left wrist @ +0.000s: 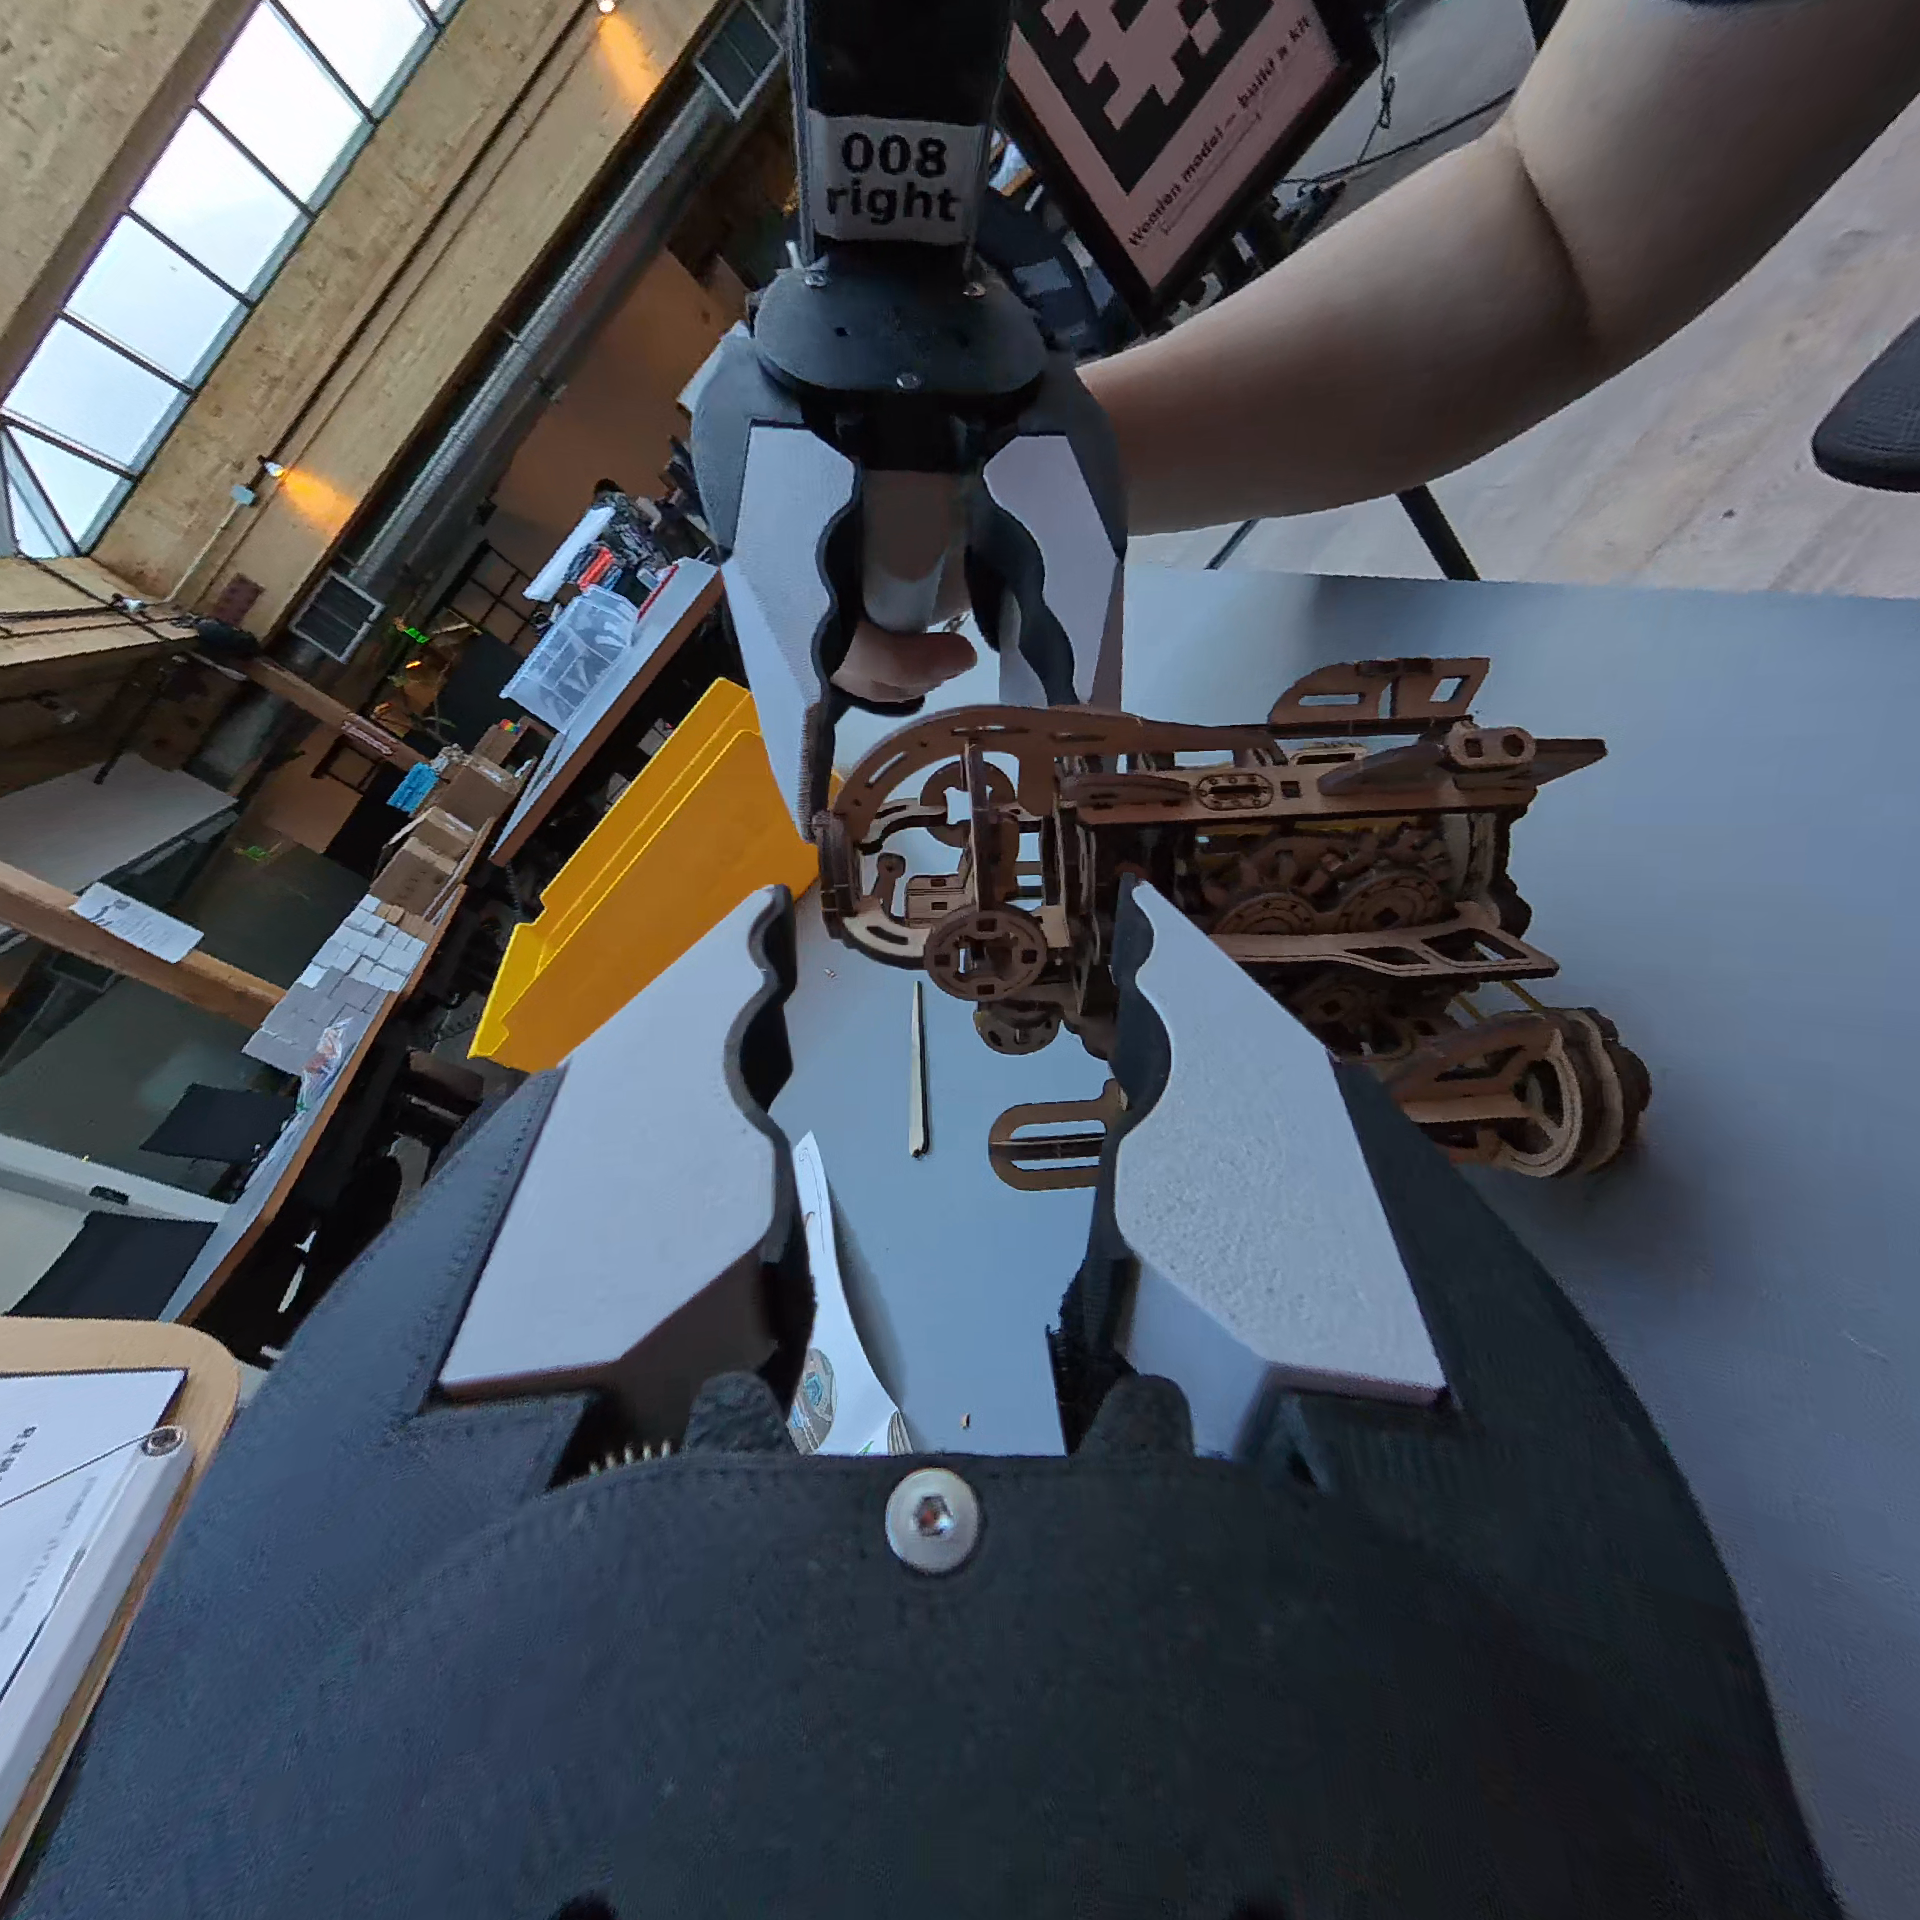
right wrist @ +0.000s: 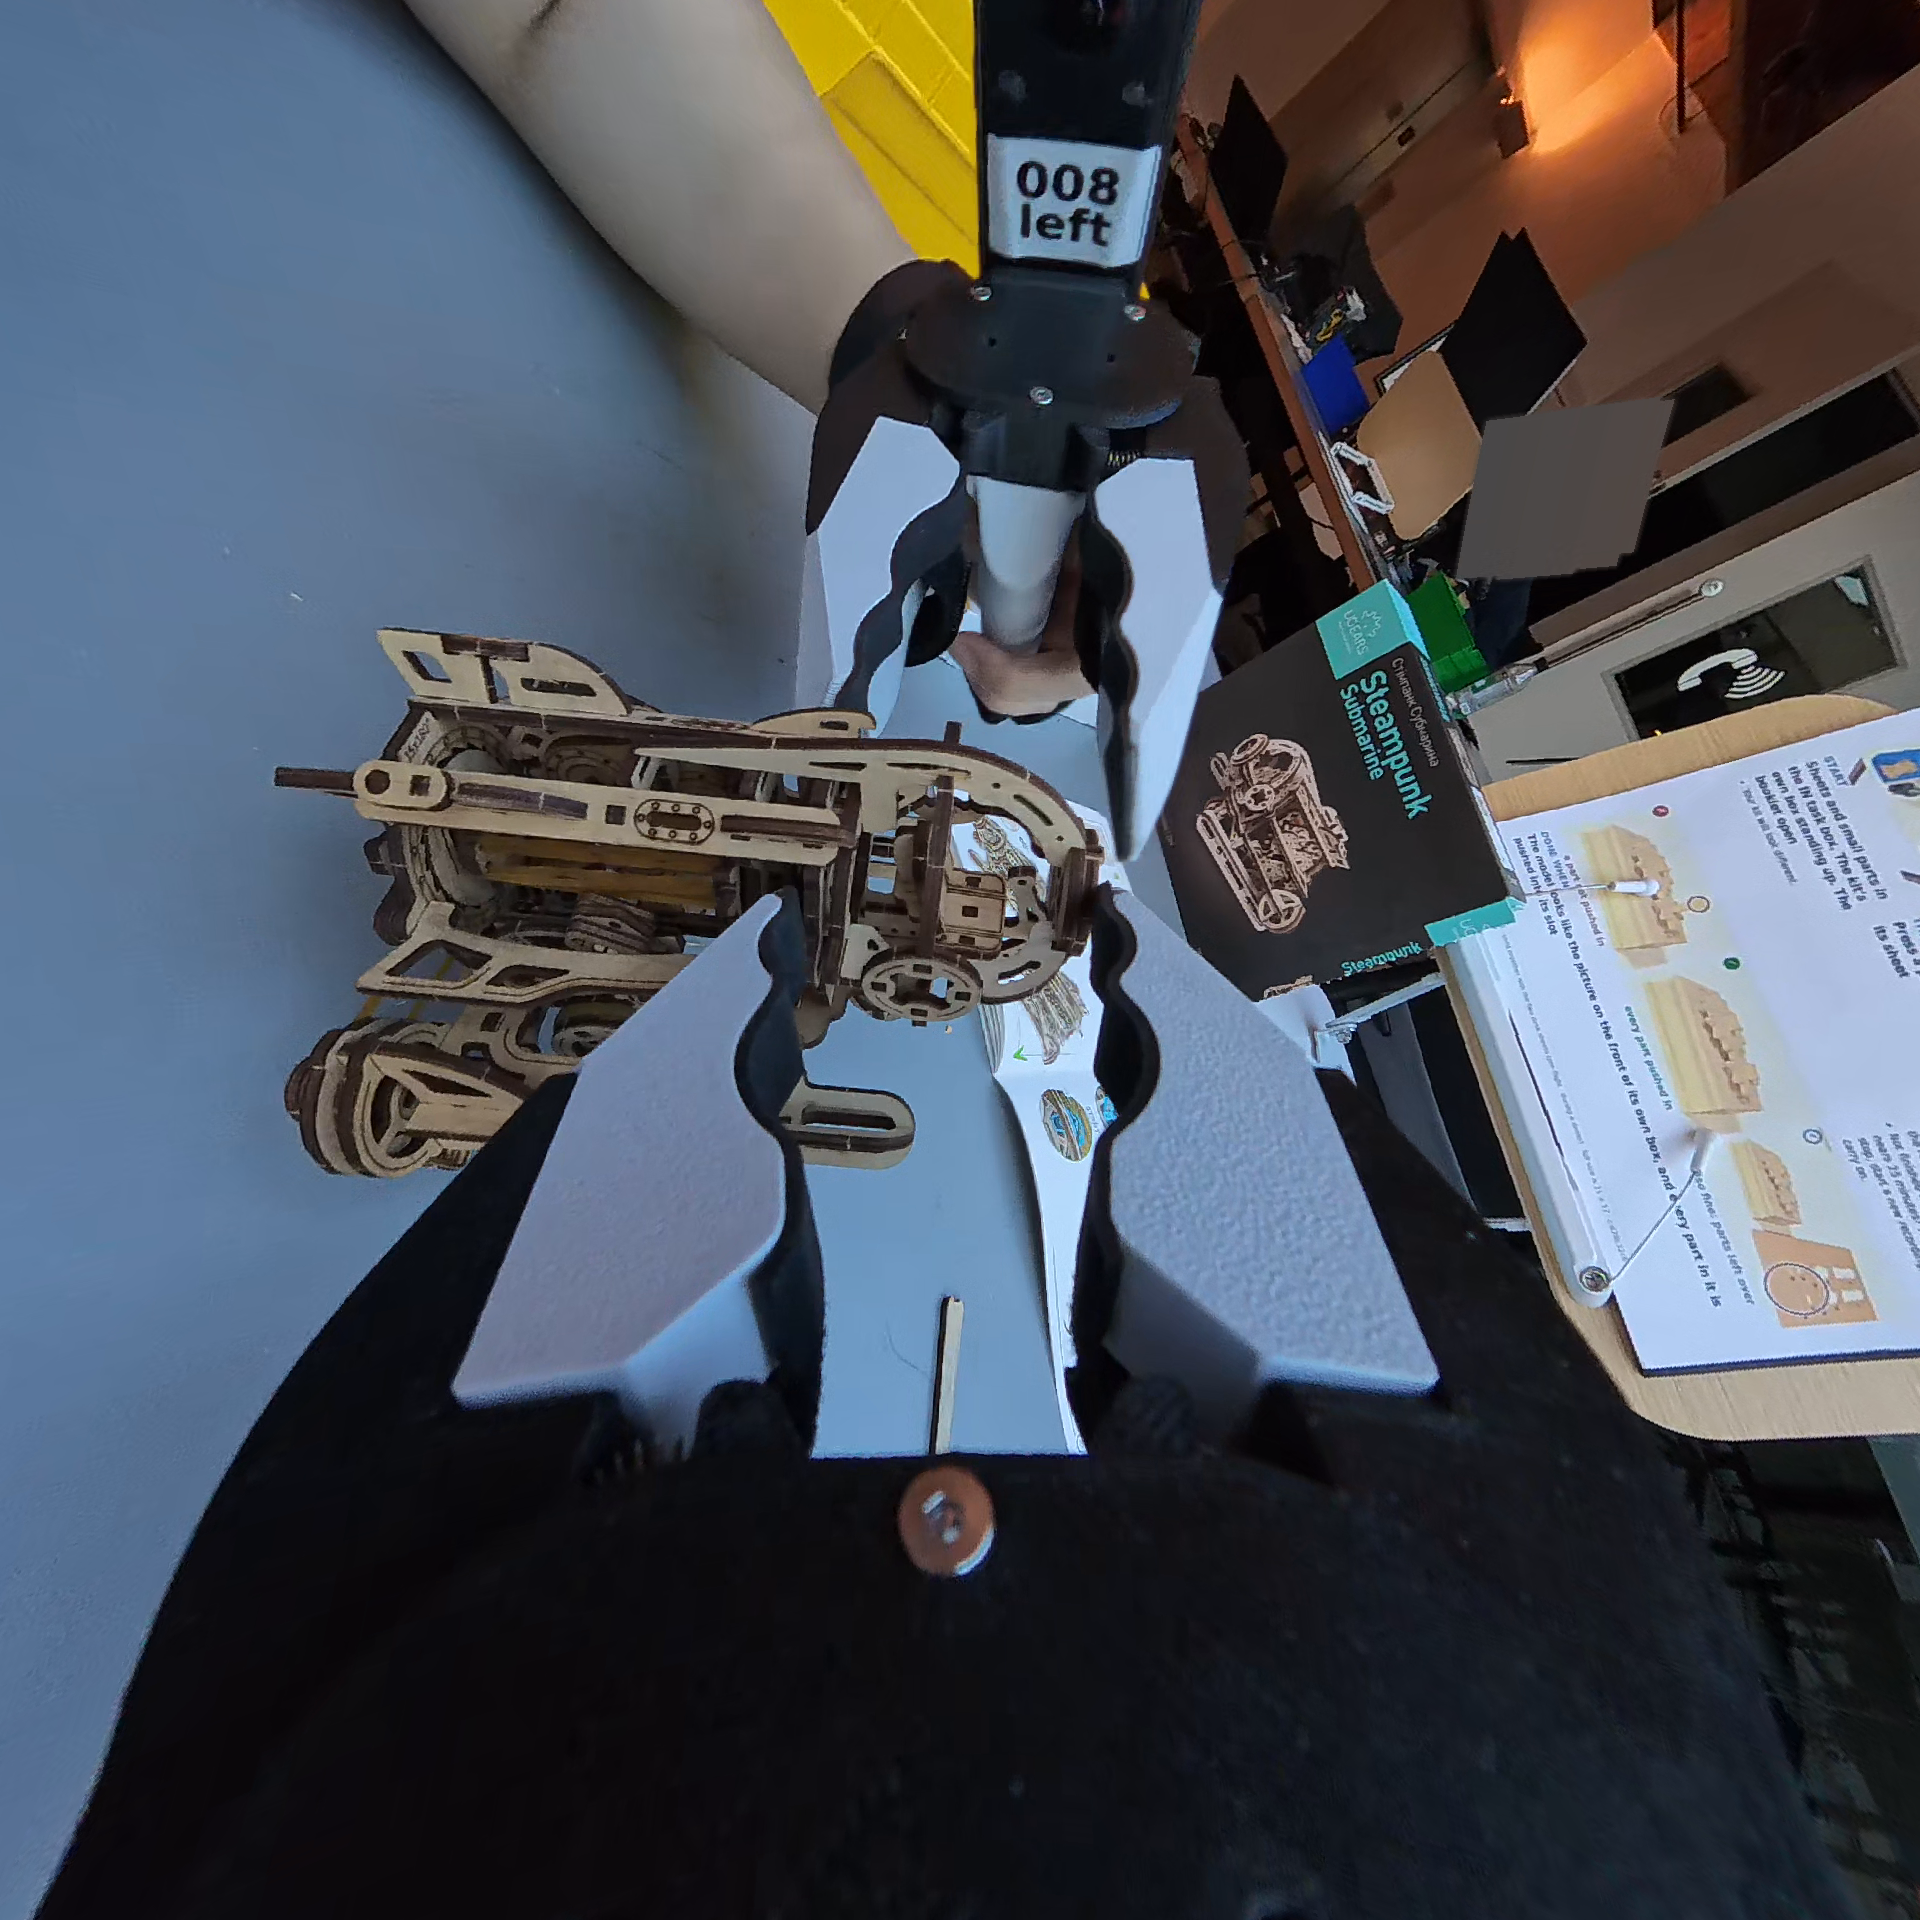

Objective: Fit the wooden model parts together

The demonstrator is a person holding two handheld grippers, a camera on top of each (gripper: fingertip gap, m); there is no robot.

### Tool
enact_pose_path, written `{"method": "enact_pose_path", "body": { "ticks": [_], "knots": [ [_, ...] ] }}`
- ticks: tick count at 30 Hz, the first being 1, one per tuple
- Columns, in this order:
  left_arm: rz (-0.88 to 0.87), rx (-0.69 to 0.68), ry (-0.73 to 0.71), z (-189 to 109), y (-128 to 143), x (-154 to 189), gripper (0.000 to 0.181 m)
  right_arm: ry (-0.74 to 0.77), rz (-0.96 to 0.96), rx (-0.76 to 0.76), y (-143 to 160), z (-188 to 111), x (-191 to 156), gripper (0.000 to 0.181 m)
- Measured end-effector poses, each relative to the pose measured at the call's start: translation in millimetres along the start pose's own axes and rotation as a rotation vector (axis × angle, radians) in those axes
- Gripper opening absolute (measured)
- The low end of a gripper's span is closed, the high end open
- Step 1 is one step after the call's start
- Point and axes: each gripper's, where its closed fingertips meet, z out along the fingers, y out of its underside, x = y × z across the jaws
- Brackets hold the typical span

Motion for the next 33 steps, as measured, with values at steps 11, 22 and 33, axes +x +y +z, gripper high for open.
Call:
{"method": "enact_pose_path", "body": {
  "ticks": [11, 22, 33],
  "knots": [
    [0.071, 0.017, -0.018, -1, -10, 11, 0.054, -0.038, 0.025, 0.036, -6, -2, -6, 0.054],
    [0.058, 0.019, -0.03, -1, -11, 12, 0.054, -0.067, 0.058, 0.025, -6, 0, -8, 0.054],
    [0.028, 0.011, -0.011, -1, -9, 14, 0.053, -0.077, 0.063, 0.002, -5, 2, -10, 0.053]
  ]
}}
